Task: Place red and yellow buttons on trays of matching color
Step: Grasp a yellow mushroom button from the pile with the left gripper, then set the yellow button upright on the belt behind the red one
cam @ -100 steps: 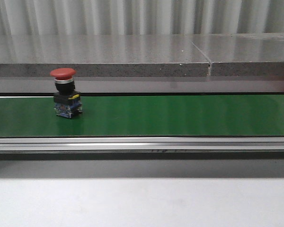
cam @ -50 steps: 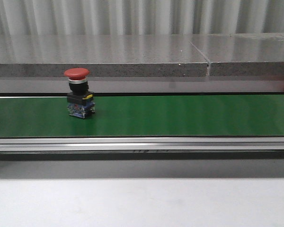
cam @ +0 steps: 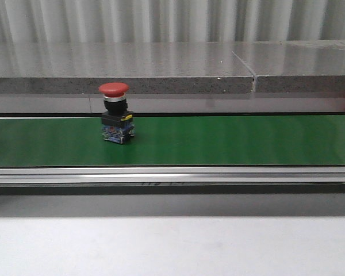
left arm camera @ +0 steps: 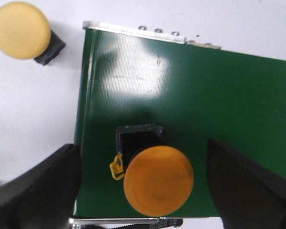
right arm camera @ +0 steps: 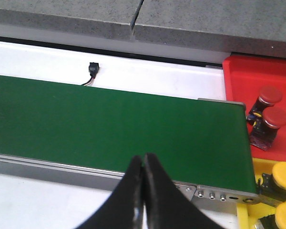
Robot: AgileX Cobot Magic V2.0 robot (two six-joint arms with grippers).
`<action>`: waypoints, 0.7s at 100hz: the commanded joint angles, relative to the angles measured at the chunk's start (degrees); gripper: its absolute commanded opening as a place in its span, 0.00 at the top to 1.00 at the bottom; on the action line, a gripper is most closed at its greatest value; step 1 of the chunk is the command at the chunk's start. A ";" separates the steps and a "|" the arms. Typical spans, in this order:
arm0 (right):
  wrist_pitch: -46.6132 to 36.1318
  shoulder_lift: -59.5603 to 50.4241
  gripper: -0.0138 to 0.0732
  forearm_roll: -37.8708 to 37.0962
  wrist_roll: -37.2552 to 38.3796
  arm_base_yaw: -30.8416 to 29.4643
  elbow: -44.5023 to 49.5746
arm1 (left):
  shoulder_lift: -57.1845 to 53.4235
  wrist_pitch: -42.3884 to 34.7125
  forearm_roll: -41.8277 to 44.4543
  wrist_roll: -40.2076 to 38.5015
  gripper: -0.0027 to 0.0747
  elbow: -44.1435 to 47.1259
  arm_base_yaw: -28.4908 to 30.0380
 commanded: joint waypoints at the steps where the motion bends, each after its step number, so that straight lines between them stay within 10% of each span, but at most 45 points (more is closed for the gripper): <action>1: -3.87 -0.02 0.92 -0.40 -0.34 -0.04 -1.41 | -4.42 -2.16 -2.62 2.15 0.28 -1.28 -0.85; 13: -3.87 -0.02 0.92 -0.40 -0.34 -0.04 -1.41 | -7.33 -3.89 -2.38 2.67 0.39 -1.14 -2.72; 32: -3.87 -0.02 0.92 -0.40 -0.34 -0.04 -1.41 | -13.81 -9.03 0.69 3.70 1.00 2.58 -9.13; 70: -3.87 -0.02 0.92 -0.40 -0.34 -0.04 -1.41 | -28.80 -21.91 16.01 -7.82 0.99 18.12 -24.41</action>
